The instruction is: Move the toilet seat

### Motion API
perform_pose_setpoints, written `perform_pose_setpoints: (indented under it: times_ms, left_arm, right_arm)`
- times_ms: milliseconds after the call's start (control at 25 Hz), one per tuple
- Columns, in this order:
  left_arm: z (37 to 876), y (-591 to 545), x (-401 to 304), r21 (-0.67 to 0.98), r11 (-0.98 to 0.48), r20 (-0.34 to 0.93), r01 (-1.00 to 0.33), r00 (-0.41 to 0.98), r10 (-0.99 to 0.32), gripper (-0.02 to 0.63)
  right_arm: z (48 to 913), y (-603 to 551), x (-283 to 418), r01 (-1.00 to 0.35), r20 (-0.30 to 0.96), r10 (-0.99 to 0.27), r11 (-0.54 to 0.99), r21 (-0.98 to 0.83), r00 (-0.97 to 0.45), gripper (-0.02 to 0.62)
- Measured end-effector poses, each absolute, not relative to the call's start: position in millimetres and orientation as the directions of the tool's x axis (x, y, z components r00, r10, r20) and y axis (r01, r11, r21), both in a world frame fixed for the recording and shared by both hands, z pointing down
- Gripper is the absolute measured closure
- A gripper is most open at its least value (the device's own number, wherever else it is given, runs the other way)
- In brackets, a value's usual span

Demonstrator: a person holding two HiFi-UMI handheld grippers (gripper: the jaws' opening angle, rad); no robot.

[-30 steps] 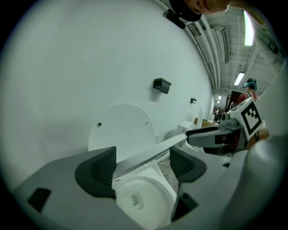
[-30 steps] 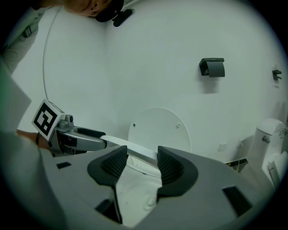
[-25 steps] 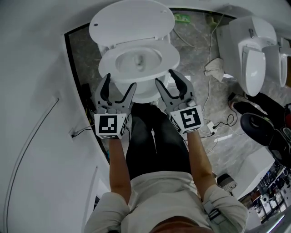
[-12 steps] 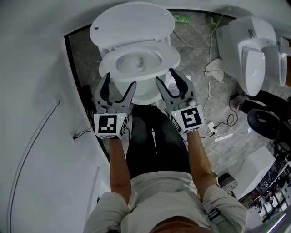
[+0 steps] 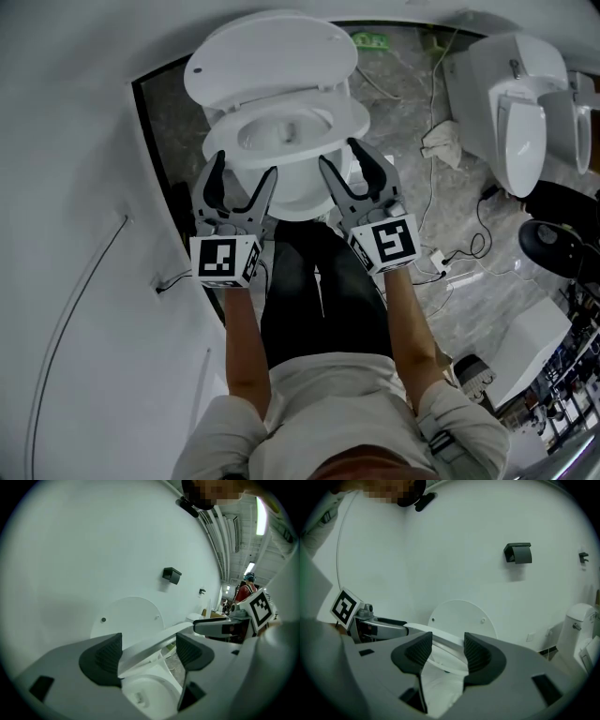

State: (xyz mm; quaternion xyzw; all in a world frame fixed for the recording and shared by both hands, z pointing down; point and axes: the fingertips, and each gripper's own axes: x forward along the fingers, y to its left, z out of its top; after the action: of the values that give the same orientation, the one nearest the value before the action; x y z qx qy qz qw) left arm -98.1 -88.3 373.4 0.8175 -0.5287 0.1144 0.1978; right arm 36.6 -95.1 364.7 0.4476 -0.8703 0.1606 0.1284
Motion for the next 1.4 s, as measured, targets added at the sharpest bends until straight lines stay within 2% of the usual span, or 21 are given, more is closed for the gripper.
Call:
perform_pose_setpoints:
  times_ms: [1400]
  left_arm:
    - [355.6, -139.5, -113.5, 0.264, -0.362, 0.317, -0.894, 0.435, -0.843, 0.253]
  right_arm:
    - [348.9, -148.7, 28.1, -0.848, 0.333, -0.782, 0.512, -0.139, -0.527, 0.379]
